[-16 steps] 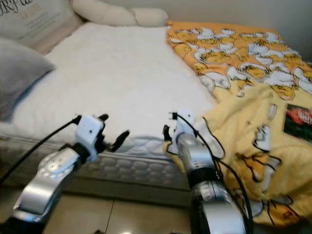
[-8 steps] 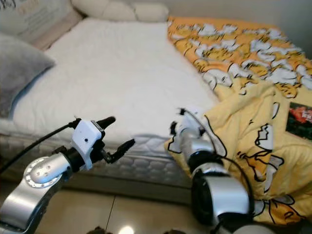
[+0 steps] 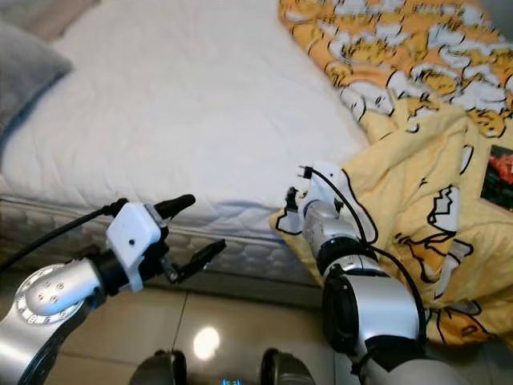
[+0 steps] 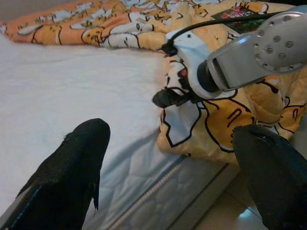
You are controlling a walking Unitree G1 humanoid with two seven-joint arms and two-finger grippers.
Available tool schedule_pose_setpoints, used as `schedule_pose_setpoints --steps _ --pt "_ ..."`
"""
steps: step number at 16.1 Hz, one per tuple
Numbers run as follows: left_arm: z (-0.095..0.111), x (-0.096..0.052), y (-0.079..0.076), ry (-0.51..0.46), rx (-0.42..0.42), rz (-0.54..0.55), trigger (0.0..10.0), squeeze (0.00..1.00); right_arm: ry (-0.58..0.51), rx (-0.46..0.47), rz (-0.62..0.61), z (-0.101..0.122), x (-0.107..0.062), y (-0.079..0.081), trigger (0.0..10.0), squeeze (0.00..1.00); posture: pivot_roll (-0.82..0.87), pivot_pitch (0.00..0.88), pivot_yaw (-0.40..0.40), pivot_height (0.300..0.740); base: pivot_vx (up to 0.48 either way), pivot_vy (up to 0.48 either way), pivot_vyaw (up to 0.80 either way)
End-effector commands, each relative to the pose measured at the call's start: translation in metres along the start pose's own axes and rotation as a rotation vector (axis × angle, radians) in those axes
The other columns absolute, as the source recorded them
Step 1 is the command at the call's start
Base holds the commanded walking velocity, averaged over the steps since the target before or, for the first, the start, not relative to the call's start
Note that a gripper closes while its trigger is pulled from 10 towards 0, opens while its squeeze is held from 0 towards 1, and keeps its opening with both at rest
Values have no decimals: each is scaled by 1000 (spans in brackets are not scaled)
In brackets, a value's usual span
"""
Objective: Clean up the room
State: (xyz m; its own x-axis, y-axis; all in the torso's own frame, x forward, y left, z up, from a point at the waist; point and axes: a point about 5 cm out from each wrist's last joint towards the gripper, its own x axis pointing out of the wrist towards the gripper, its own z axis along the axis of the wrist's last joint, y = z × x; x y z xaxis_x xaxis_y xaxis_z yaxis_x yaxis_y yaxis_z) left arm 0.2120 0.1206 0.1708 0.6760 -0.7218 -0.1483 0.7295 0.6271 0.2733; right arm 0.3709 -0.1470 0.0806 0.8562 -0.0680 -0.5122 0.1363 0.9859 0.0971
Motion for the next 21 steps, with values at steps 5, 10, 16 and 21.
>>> schedule_pose_setpoints --steps 5,10,16,21 --pt "6 -16 -16 18 -7 -35 10000 0 48 -25 -5 -13 0 -10 4314 0 213 275 -64 740 0 0 0" --pt "12 -16 -22 18 -31 -51 10000 0 61 18 -22 -19 0 -15 0 0 233 282 -42 740 0 0 0" --pt "10 -18 -21 40 -25 -62 10000 0 74 59 -31 -24 0 -23 0 0 239 279 -27 740 0 0 0" --pt "10 -17 -24 47 -28 -102 10000 0 63 69 -34 -23 0 -30 0 0 234 262 -16 740 0 0 0"
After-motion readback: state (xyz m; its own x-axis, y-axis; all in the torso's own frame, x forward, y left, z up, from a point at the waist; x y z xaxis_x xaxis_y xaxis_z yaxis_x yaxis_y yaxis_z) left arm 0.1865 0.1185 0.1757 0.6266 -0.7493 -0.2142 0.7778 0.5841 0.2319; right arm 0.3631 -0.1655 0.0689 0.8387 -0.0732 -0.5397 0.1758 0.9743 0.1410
